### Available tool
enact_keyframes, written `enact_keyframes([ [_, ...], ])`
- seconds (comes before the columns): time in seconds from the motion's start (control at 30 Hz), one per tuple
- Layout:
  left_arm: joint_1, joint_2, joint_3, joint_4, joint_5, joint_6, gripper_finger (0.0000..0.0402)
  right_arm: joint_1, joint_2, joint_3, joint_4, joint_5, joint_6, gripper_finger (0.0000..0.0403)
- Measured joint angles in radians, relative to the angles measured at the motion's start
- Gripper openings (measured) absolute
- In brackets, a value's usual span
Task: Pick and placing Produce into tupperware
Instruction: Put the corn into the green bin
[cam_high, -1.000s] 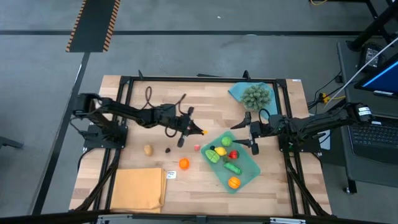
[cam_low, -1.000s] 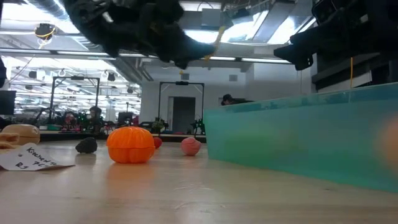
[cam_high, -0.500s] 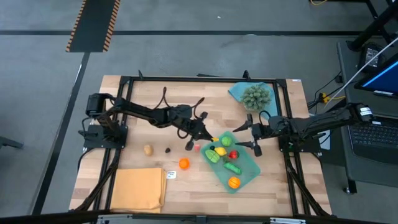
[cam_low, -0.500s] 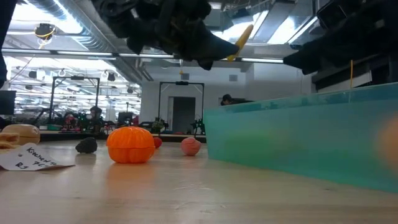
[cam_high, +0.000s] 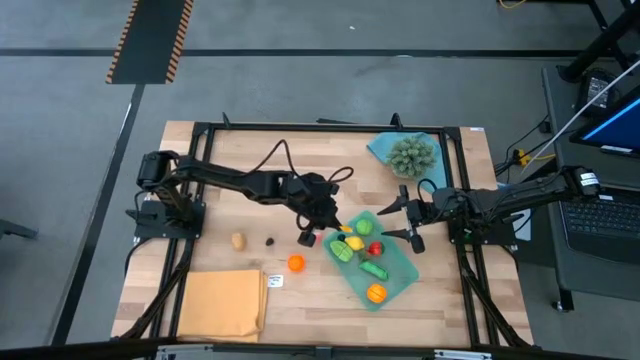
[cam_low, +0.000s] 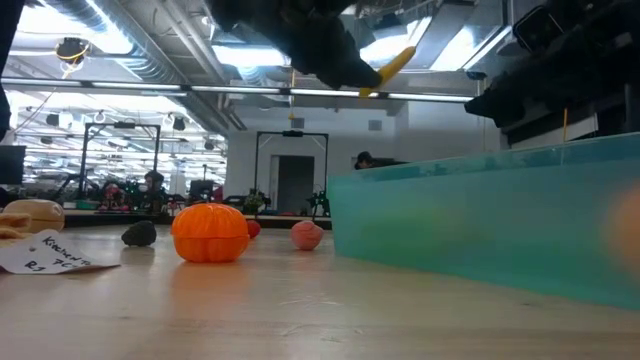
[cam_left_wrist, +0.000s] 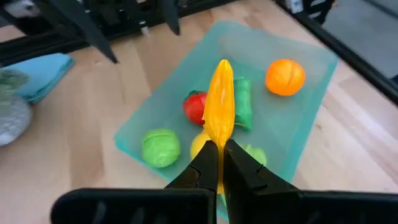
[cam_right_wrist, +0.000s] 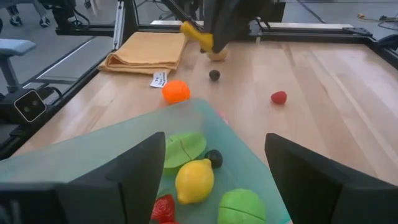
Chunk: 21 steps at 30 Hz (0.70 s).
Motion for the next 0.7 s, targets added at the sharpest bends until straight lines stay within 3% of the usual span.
enact_keyframes([
  [0.17, -0.014, 0.000, 0.094, -0.162, -0.053, 0.026, 0.0002, 0.000, 0.000, 0.000, -0.003, 0.000, 0.000, 0.0278],
  [0.4, -0.024, 0.000, 0.143, -0.259, -0.056, 0.053, 0.0002, 0.000, 0.000, 0.000, -0.005, -0.001, 0.019, 0.0278],
  [0.7, -0.024, 0.006, 0.146, -0.273, -0.057, 0.078, 0.0001, 0.000, 0.000, 0.000, -0.026, -0.001, 0.049, 0.0278],
])
